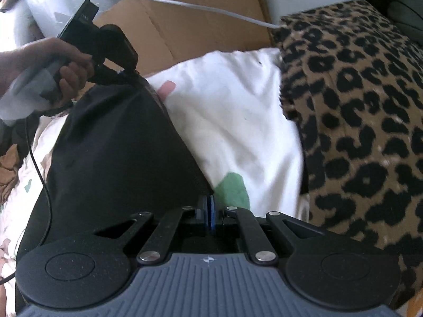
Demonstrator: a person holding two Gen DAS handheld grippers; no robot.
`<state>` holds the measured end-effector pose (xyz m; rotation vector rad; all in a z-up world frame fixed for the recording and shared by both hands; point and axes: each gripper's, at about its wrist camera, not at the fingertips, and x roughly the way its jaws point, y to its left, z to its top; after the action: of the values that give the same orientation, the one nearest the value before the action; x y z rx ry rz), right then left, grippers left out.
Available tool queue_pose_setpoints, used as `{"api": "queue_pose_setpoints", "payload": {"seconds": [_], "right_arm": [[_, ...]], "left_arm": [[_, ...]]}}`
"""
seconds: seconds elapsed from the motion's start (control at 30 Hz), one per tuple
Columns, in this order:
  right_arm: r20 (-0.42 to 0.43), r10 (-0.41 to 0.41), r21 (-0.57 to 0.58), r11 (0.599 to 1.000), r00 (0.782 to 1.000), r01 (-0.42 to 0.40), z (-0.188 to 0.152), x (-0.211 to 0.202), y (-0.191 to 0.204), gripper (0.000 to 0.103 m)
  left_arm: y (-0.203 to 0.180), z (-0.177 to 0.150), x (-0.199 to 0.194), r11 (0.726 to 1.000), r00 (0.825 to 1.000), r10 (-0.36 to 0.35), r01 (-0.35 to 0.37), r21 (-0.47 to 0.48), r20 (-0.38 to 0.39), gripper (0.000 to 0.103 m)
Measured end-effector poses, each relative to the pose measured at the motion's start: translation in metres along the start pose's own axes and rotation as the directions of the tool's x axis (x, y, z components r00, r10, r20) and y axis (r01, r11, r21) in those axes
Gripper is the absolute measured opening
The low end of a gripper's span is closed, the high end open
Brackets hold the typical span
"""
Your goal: Fold clothes
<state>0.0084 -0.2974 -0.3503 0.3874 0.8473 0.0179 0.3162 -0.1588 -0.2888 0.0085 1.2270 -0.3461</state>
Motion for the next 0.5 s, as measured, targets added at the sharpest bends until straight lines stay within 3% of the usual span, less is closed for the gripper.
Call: {"api": "queue_pose_setpoints", "payload": {"seconds": [0.1, 0.17, 0.3, 0.5], "right_arm": [[0.028, 0.014, 0.043, 0.999, 1.000, -0.015, 0.002, -0.011, -0.006, 0.004], [0.053, 0.027, 0.083, 0.996, 0.998, -0.031, 0.005, -0.018, -0.010, 0.004], [0.103, 0.046, 0.094, 0.994, 0.994, -0.056, 0.008, -0.027, -0.004, 0.004], [0.080, 0.098, 0.046, 0.994, 0.992, -0.102, 0.004, -0.022, 0.016, 0.004]], "left_arm": [[-0.002, 0.002, -0.013, 0.999, 0.999, -0.031, 0.029, 0.041, 0.042, 0.018], [-0.001, 0.005, -0.027, 0.994, 0.995, -0.079, 0.074, 0.076, 0.063, 0.040], [0.003, 0.017, -0.057, 0.987, 0.994, -0.060, 0.045, 0.155, 0.094, 0.043], [0.018, 0.024, -0.070, 0.961, 0.991, 0.071, -0.099, 0.257, 0.115, 0.040]]}}
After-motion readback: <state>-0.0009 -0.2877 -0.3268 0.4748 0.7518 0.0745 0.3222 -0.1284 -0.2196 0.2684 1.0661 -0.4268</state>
